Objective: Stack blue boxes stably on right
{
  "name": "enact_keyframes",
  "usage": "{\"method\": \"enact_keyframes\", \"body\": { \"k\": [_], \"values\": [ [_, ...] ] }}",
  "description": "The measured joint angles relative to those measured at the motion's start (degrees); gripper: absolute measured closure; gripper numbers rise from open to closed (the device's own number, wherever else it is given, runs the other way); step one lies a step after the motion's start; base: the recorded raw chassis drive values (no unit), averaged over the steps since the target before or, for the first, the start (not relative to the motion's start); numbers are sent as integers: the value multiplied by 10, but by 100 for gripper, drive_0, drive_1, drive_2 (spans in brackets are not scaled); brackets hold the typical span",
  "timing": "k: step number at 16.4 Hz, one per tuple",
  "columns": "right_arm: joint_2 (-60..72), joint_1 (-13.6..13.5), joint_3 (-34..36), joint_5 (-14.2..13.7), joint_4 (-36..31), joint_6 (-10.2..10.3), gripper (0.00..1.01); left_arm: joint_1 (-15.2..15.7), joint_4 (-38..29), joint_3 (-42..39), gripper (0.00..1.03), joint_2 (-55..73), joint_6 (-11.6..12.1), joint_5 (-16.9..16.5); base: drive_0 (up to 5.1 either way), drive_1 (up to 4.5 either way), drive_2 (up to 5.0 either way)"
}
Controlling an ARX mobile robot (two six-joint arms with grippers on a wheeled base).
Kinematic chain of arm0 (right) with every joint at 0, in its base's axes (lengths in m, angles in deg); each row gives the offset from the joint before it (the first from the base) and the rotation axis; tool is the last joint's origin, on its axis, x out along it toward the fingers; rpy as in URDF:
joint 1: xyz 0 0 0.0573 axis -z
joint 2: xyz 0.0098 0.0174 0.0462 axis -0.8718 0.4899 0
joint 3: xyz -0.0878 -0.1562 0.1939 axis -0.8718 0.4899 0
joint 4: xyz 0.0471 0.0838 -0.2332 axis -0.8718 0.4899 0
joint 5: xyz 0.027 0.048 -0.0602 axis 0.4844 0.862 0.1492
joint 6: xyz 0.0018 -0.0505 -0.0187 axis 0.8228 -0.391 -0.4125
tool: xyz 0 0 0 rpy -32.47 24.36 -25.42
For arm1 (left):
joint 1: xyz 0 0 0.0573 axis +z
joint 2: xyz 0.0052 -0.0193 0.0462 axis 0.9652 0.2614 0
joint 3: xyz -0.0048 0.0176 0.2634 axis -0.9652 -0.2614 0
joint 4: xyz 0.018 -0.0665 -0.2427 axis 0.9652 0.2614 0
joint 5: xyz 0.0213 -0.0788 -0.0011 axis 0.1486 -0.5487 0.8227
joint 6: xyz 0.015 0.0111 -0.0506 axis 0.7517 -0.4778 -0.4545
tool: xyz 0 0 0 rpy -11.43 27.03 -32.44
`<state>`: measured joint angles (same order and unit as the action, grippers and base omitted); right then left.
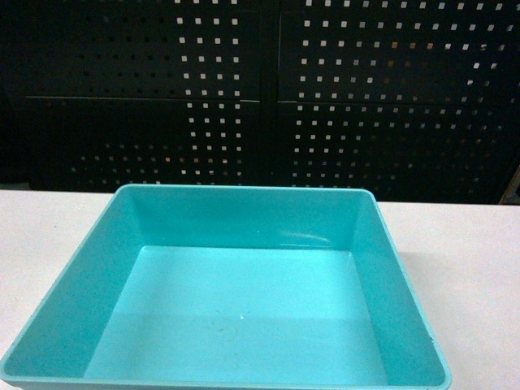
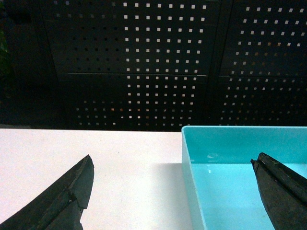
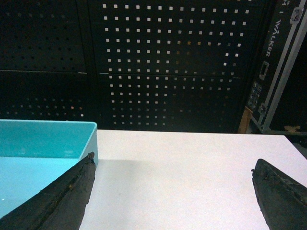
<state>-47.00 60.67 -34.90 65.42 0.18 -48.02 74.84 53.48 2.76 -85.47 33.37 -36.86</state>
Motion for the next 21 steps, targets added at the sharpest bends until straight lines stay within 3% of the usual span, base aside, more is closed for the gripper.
{"method": "enact_keyframes", "body": {
  "k": [15,16,17,18,19,20,21],
  "values": [
    [0,0,0,1,2,0,3,0,-1,0,5,0,0,2,0,0,0],
    [0,-5,0,-3,2,1,3,-8,21,2,5,3,0,10,0,0,0],
    [29,-42,-3,-32,-18,18,3,-20,38,13,5,34,-10,9,0,0,0],
    [121,-81,-33,-22,-61,49,3,-24,42,52,5,104,-33,-21,0,0,0],
    [234,-98,-90,10,-109,83,3,-12,36,115,5,186,-64,-66,0,0,0],
    [374,-86,-183,60,-134,122,3,-6,0,201,5,293,-98,-120,0,0,0],
    [474,-74,-244,82,-118,143,3,-12,-4,257,5,367,-113,-155,0,0,0]
  ]
}}
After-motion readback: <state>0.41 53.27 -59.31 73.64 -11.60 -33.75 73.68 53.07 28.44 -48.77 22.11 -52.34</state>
